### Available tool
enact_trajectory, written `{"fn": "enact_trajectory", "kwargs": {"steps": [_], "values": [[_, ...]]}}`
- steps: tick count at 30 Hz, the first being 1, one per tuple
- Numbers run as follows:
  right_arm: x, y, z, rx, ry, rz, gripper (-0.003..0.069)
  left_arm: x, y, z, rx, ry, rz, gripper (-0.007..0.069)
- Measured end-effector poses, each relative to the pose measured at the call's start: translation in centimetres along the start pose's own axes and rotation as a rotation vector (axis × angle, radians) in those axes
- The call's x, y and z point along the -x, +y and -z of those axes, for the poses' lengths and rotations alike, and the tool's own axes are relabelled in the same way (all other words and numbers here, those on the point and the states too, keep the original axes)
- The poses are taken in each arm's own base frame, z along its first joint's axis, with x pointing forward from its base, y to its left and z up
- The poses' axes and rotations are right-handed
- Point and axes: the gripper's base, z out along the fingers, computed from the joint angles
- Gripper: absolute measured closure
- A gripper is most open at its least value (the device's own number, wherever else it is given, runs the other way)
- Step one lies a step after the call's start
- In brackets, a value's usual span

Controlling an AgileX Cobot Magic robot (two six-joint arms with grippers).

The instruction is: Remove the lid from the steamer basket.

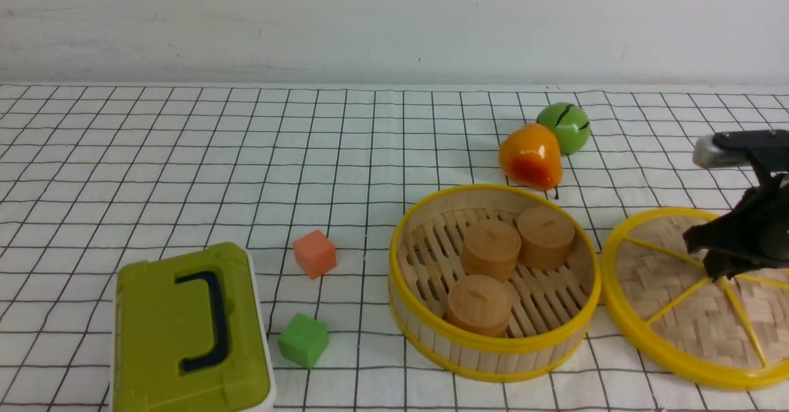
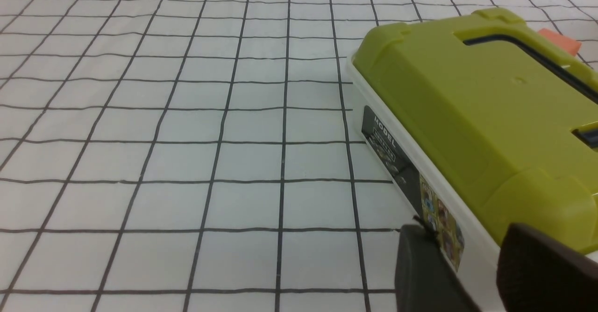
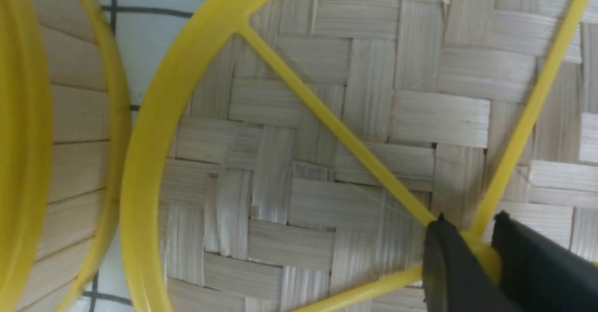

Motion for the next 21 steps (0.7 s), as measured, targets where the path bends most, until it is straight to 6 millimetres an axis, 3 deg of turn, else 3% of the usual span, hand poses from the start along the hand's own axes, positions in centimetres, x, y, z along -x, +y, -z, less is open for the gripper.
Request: {"fn": "enact_trajectory", "kwargs": {"steps": [6, 11, 12, 13, 15, 16, 18, 20, 21], "values": [[-0.1, 0.0, -1.0, 0.016, 0.018, -0.028, 0.0483, 0.0, 0.0, 0.0, 0.000, 0.000, 0.000, 0.0386], [0.0, 0.2, 0.3, 0.035, 0.009, -0.045, 0.0410, 0.0, 0.0, 0.0, 0.000, 0.000, 0.000, 0.0386], [0.2, 0.5, 2.3, 0.038, -0.032, -0.039, 0.0396, 0.0, 0.0, 0.0, 0.000, 0.000, 0.000, 0.0386], [0.2, 0.5, 2.8, 0.038, -0.045, -0.038, 0.0395, 0.0, 0.0, 0.0, 0.000, 0.000, 0.000, 0.0386], [0.3, 1.0, 7.3, 0.038, -0.159, -0.022, 0.0396, 0.0, 0.0, 0.0, 0.000, 0.000, 0.000, 0.0386], [0.3, 1.1, 7.7, 0.039, -0.168, -0.021, 0.0397, 0.0, 0.0, 0.0, 0.000, 0.000, 0.000, 0.0386], [-0.4, 1.7, 12.8, 0.035, -0.304, -0.002, 0.0421, 0.0, 0.0, 0.0, 0.000, 0.000, 0.000, 0.0386], [-1.8, 2.1, 16.3, 0.032, -0.403, 0.011, 0.0449, 0.0, 0.0, 0.0, 0.000, 0.000, 0.000, 0.0386], [-2.0, 2.2, 16.5, 0.032, -0.409, 0.011, 0.0457, 0.0, 0.0, 0.0, 0.000, 0.000, 0.000, 0.0386]]}}
